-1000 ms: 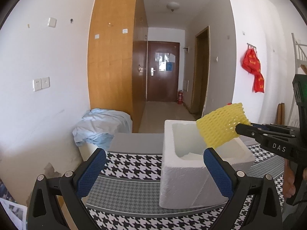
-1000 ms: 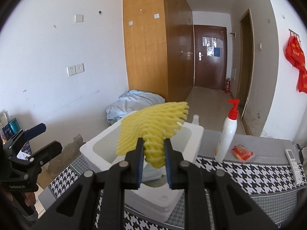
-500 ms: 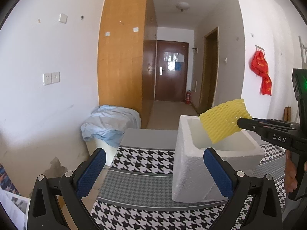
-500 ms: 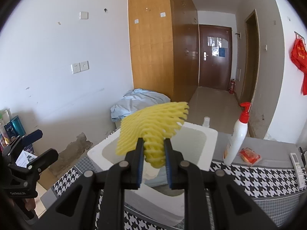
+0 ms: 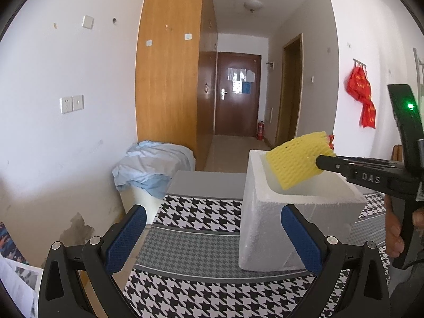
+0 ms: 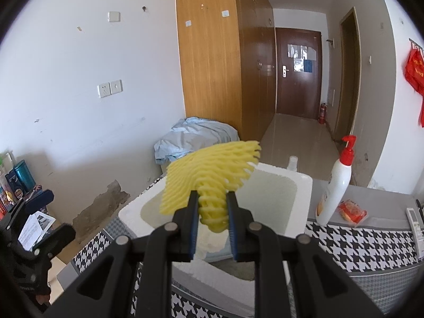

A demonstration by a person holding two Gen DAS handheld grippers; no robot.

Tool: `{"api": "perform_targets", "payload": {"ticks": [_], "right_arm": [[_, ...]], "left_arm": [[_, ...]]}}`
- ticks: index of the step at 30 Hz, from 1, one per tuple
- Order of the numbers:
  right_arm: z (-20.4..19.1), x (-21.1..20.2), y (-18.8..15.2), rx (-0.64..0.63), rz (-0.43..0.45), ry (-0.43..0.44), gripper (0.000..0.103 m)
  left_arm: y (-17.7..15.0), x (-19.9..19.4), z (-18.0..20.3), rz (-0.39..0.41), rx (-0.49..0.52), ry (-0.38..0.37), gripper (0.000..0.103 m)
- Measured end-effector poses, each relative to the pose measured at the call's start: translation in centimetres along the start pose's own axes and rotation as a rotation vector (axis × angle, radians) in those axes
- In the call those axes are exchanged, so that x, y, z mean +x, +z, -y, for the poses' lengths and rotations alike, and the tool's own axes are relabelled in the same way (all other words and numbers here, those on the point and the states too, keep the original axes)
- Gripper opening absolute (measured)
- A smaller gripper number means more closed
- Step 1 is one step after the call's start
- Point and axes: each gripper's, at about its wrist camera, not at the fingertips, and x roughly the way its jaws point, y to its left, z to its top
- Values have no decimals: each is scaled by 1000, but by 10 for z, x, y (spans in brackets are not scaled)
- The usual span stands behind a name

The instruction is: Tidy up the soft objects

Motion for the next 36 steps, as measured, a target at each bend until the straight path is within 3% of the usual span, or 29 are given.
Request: {"api": "perform_targets", "payload": {"ticks": [5, 7, 9, 11, 18, 36], "right_arm": [[0, 11, -1, 11, -28, -6, 24], [1, 15, -2, 7, -44, -23, 35], [0, 16, -4, 8, -51, -21, 55], [1, 14, -4, 14, -45, -8, 65], [0, 5, -6, 18, -32, 10, 78], [9, -52, -22, 29, 51, -23, 86]], "left_arm": [[-2, 0, 1, -9, -2, 1, 102], [-3, 0, 0, -10, -5, 4, 102], [-3, 0, 0, -12, -7, 6, 102], [-3, 0, 0, -12, -7, 9, 102], [-2, -1, 2, -14, -12, 7, 102], [3, -23, 31, 20, 17, -41, 102]]}}
